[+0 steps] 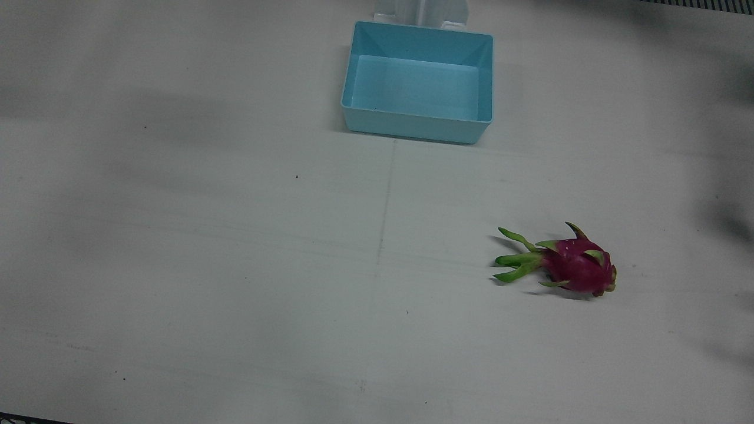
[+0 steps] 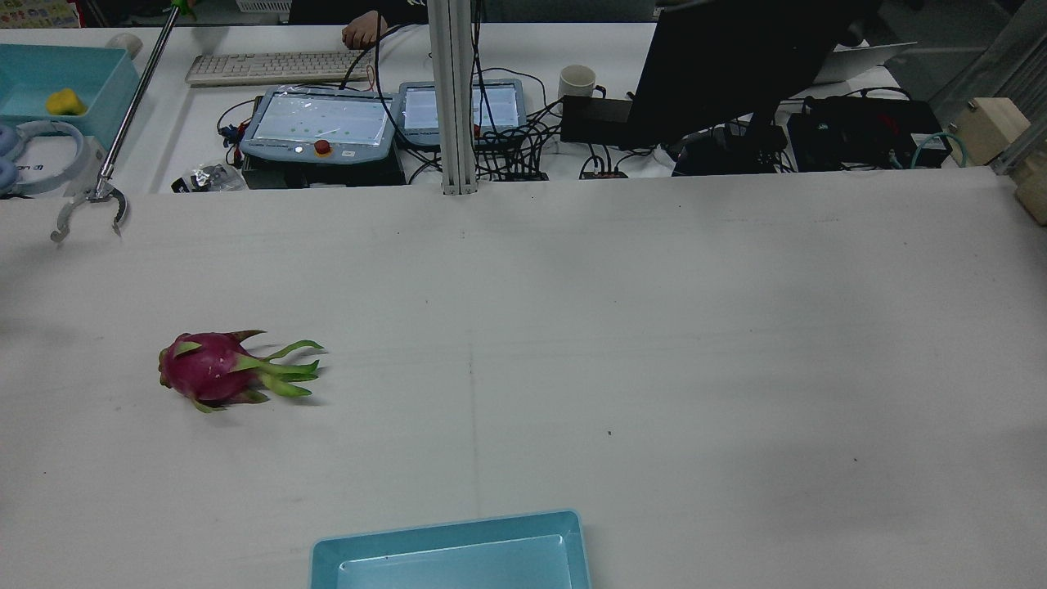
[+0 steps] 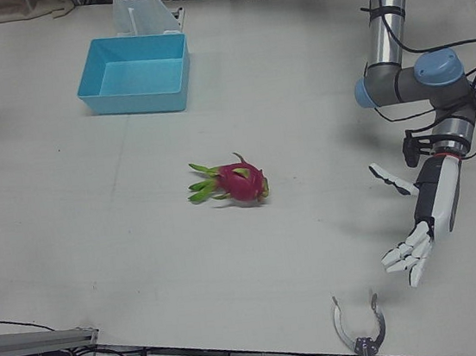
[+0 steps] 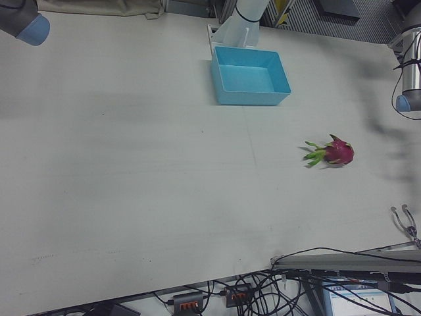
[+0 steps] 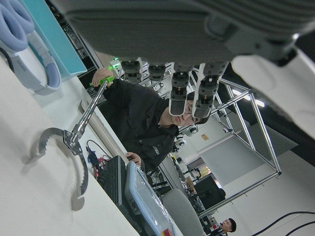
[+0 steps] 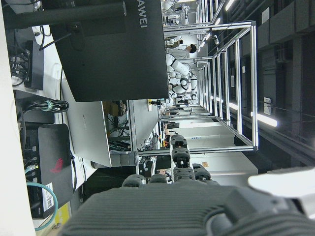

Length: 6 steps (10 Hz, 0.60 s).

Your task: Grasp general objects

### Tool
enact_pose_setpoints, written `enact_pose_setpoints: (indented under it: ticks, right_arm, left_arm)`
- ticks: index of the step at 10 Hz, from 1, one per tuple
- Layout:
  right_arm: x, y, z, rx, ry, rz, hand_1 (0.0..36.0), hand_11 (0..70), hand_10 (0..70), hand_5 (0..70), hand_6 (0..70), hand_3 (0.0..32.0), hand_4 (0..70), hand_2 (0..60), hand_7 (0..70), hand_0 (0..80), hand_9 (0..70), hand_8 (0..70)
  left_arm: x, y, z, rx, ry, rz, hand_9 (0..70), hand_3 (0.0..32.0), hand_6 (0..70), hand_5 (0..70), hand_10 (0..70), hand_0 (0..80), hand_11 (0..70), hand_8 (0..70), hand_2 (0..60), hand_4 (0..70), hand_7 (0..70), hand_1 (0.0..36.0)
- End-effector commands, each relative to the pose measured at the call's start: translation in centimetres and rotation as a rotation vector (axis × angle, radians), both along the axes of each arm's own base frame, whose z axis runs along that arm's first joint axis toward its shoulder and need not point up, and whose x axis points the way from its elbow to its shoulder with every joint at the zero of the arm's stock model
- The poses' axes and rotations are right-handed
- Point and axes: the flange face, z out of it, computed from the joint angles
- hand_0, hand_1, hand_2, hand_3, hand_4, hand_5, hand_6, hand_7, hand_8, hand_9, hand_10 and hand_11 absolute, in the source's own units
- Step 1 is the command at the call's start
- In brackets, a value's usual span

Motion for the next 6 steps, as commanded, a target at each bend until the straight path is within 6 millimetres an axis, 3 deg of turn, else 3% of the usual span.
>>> enact_pose_setpoints:
  ticks: [1, 2, 5, 6]
  right_arm:
    - [0.0, 0.0, -0.2, 0.004, 0.001, 0.002, 0.0, 0.0, 0.0, 0.0, 0.0, 0.0, 0.0, 0.0, 0.0, 0.0, 0.0, 0.0]
    - [0.0, 0.0, -0.2, 0.004, 0.001, 0.0, 0.0, 0.0, 0.0, 0.0, 0.0, 0.0, 0.0, 0.0, 0.0, 0.0, 0.0, 0.0]
    - [0.0, 0.0, -0.1, 0.003, 0.0, 0.001, 0.0, 0.0, 0.0, 0.0, 0.0, 0.0, 0.0, 0.0, 0.0, 0.0, 0.0, 0.0]
    - [0.0, 0.0, -0.1, 0.003, 0.0, 0.001, 0.0, 0.0, 0.0, 0.0, 0.0, 0.0, 0.0, 0.0, 0.0, 0.0, 0.0, 0.0]
  left_arm:
    - [-1.6, 4.4, -4.3, 0.124, -0.175, -0.057, 2.9, 0.0, 10.6, 8.6, 3.2, 49.7, 5.5, 5.9, 0.0, 12.8, 21.6, 9.2]
    - [-2.0, 6.5, -5.7, 0.163, -0.254, -0.082, 3.1, 0.0, 11.4, 8.4, 3.9, 49.4, 6.5, 6.9, 0.0, 13.3, 22.9, 10.0]
    - [-0.8, 7.1, -12.1, 0.274, -0.475, -0.056, 2.6, 0.0, 8.1, 8.2, 1.7, 49.8, 3.5, 3.4, 0.4, 13.2, 20.1, 12.7]
    - [0.9, 7.2, -13.8, 0.296, -0.541, -0.036, 2.7, 0.0, 8.2, 9.0, 0.6, 50.4, 2.1, 3.0, 2.5, 12.7, 20.5, 14.2]
